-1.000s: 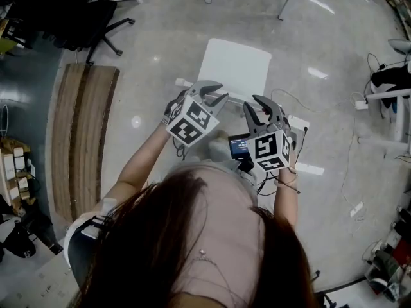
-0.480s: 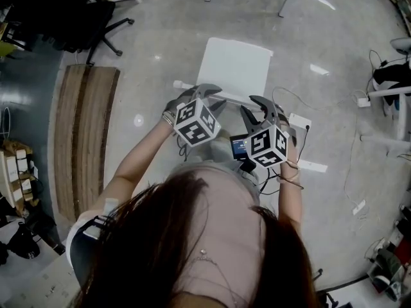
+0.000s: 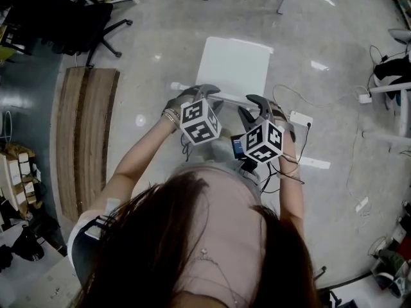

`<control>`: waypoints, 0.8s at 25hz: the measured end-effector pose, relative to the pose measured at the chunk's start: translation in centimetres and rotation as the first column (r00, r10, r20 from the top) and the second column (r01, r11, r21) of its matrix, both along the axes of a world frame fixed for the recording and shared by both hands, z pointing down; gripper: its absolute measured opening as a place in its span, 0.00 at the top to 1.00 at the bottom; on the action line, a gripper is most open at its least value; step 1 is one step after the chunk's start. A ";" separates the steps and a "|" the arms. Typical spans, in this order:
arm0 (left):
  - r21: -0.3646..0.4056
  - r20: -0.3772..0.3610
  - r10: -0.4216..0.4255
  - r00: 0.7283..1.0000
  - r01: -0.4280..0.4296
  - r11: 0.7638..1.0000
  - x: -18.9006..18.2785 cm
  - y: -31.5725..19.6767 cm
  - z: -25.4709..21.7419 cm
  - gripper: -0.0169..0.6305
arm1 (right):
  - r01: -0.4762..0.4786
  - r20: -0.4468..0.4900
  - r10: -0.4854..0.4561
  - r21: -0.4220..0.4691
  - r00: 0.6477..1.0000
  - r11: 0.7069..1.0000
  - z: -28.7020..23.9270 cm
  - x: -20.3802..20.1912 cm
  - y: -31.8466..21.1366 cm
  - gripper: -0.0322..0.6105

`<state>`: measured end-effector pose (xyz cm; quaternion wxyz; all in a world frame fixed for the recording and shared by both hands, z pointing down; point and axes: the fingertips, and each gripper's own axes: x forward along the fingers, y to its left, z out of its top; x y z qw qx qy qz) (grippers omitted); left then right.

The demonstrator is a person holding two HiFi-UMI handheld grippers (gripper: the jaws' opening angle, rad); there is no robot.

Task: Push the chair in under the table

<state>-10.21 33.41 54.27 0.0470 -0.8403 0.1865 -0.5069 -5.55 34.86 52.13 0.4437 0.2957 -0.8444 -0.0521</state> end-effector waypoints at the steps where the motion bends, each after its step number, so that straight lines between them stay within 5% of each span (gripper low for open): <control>1: 0.001 0.018 0.008 1.000 -0.008 1.000 0.0 0.0 0.3 0.78 | 0.004 -0.007 -0.004 -0.005 1.000 1.000 0.3 0.0 -0.1 0.73; 20: 0.011 0.208 0.073 0.975 -0.077 0.997 -1.4 -1.3 3.6 0.79 | 0.030 -0.127 -0.043 -0.098 0.991 0.995 5.1 -0.4 -1.2 0.73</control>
